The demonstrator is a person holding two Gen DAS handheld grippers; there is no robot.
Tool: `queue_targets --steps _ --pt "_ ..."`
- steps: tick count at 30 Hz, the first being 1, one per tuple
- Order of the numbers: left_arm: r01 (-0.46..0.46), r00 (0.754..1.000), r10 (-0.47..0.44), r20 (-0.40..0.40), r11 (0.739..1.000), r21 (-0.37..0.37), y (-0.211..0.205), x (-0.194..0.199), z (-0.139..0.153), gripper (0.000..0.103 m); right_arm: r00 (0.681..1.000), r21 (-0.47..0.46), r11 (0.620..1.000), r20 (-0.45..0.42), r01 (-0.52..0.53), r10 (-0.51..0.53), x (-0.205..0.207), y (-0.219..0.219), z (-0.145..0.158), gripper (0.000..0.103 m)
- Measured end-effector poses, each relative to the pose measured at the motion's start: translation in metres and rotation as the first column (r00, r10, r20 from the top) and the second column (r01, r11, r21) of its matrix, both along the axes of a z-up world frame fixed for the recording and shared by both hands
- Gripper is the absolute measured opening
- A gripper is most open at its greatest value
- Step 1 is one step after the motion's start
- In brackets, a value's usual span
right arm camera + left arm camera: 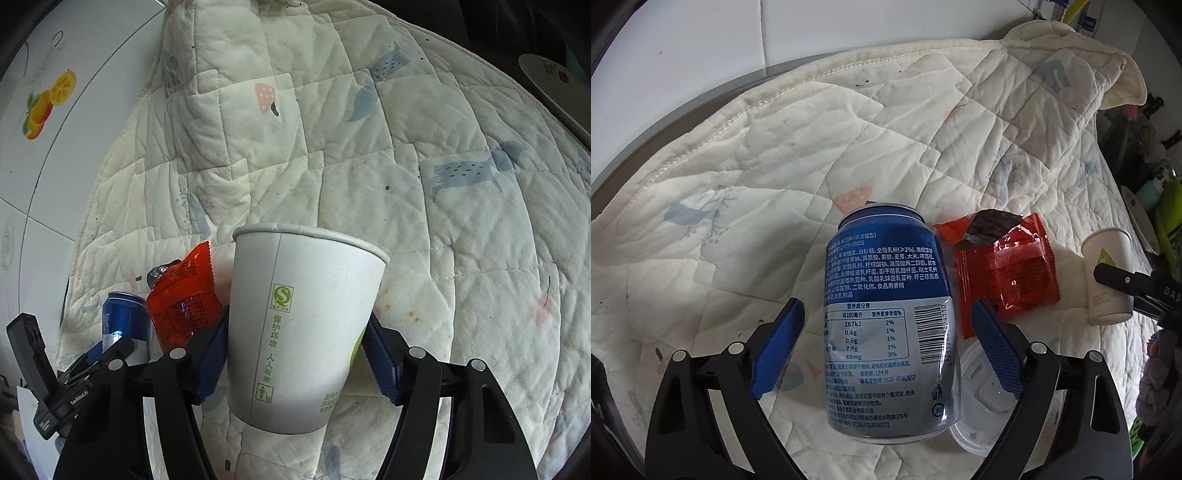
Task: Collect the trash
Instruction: 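Grasp the blue can with the left tool while the right tool grasps the white paper cup, then carry the white paper cup over the green basket and release it with the right tool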
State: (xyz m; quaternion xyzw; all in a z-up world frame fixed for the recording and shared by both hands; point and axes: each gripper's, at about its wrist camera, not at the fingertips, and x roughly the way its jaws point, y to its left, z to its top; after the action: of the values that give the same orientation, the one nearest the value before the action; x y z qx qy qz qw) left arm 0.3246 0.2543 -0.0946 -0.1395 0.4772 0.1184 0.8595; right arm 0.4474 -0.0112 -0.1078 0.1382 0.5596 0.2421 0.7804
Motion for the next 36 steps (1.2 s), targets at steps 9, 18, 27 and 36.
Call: queue_targets --steps 9,18,27,36 --pt "-0.008 1.0 0.008 0.023 1.0 -0.002 -0.001 -0.009 0.004 0.065 0.998 -0.016 0.999 0.062 -0.032 0.033 -0.023 -0.006 0.016 0.064" --pt "0.008 0.994 -0.008 0.112 1.0 0.001 -0.015 -0.05 0.044 0.065 0.984 -0.005 0.997 0.162 -0.072 0.072 -0.075 -0.022 0.046 0.064" --pt "0.057 0.978 -0.054 0.204 0.998 -0.011 -0.051 -0.099 0.08 0.065 0.968 -0.028 0.998 0.245 -0.058 0.063 -0.142 -0.067 0.065 0.064" --pt "0.137 0.952 -0.13 0.276 0.991 -0.006 -0.107 -0.141 0.103 0.065 0.949 -0.092 0.996 0.313 0.005 0.024 -0.21 -0.121 0.065 0.064"
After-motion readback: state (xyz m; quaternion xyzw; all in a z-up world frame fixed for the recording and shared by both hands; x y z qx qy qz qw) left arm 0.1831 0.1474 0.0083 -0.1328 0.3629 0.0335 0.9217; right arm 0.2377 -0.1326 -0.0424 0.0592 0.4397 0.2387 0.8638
